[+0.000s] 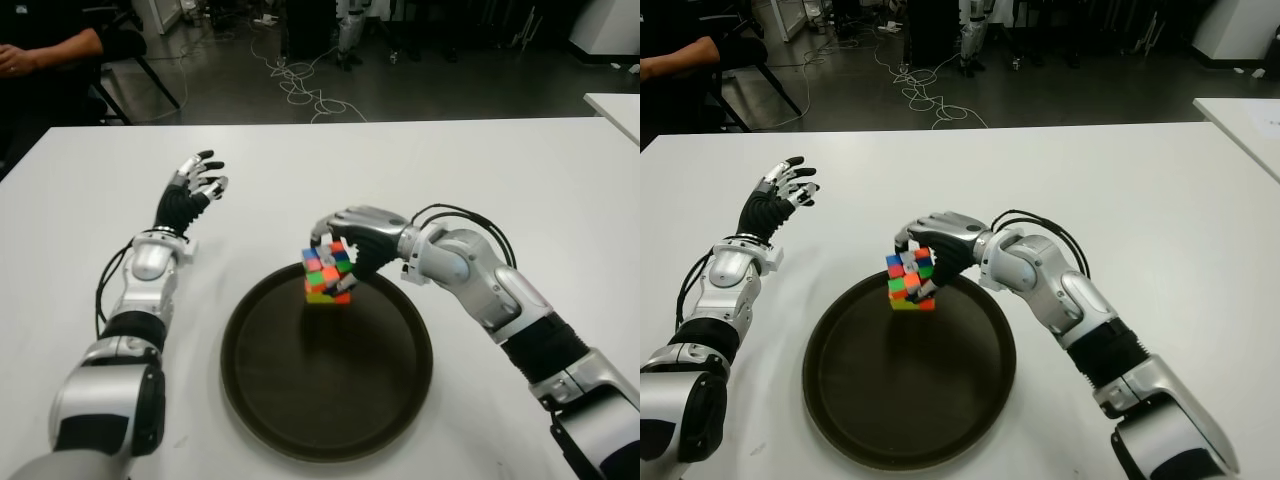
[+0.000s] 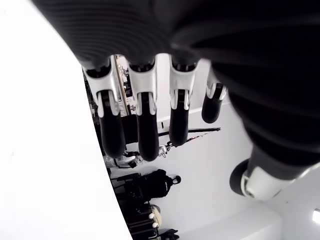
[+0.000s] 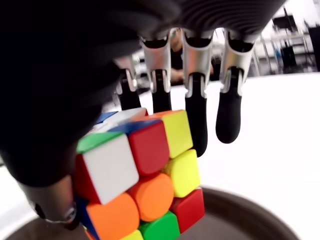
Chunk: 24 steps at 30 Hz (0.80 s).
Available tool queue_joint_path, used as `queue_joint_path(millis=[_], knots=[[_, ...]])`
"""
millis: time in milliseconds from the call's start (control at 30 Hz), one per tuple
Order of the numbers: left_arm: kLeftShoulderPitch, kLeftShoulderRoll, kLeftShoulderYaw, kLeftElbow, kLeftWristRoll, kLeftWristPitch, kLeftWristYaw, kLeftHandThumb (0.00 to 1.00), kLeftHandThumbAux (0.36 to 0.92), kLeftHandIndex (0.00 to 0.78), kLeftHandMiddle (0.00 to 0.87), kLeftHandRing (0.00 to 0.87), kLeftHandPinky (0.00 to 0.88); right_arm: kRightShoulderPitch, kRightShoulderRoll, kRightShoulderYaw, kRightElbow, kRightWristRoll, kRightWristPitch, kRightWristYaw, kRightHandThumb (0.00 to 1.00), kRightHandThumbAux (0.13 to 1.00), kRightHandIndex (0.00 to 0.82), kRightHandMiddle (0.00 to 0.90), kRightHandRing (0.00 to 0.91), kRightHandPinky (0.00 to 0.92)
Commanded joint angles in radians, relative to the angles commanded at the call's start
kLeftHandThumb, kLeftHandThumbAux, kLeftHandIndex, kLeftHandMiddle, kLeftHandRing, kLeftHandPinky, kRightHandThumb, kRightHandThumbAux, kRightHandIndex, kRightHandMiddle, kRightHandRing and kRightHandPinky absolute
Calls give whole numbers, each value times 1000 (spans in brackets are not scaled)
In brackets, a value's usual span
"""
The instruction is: Pick up the Rubik's Cube and put it in the plate
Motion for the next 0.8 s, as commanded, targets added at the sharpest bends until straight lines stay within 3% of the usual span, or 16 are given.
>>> queue_joint_path(millis=[133, 167, 233, 267, 367, 533, 800], knots=[[-2, -1, 2, 4, -1, 1, 1, 186, 633, 139, 226, 270, 324, -5, 2, -2, 16, -3, -18, -23, 674, 743, 397, 161, 112, 85], [-2, -2, 3, 4, -2, 0, 1, 185, 631, 138, 226, 269, 326, -5, 1, -2, 16, -4, -20, -25, 570, 762, 336, 143, 93, 68], [-2, -2, 4, 4, -3, -2, -2, 184, 625, 136, 226, 268, 330, -7, -3, 2, 14, -4, -17, -13, 245, 816, 179, 87, 41, 28], [-2, -2, 5, 3, -3, -2, -3, 183, 622, 137, 224, 267, 326, -8, -5, 4, 14, -5, -15, -6, 156, 818, 127, 56, 26, 17], [-2, -2, 4, 2, -2, -3, -5, 181, 618, 138, 224, 265, 320, -13, -9, 11, 14, -6, -7, 16, 51, 812, 57, 18, 8, 5], [-2, -1, 2, 2, 3, -4, -1, 179, 621, 140, 224, 263, 318, -31, -20, 25, 10, 1, 24, 105, 8, 776, 10, 3, 1, 0], [-4, -1, 5, 5, 0, -2, -1, 180, 628, 139, 221, 265, 324, -36, -14, 16, 9, 9, 38, 144, 0, 736, 0, 0, 0, 0]])
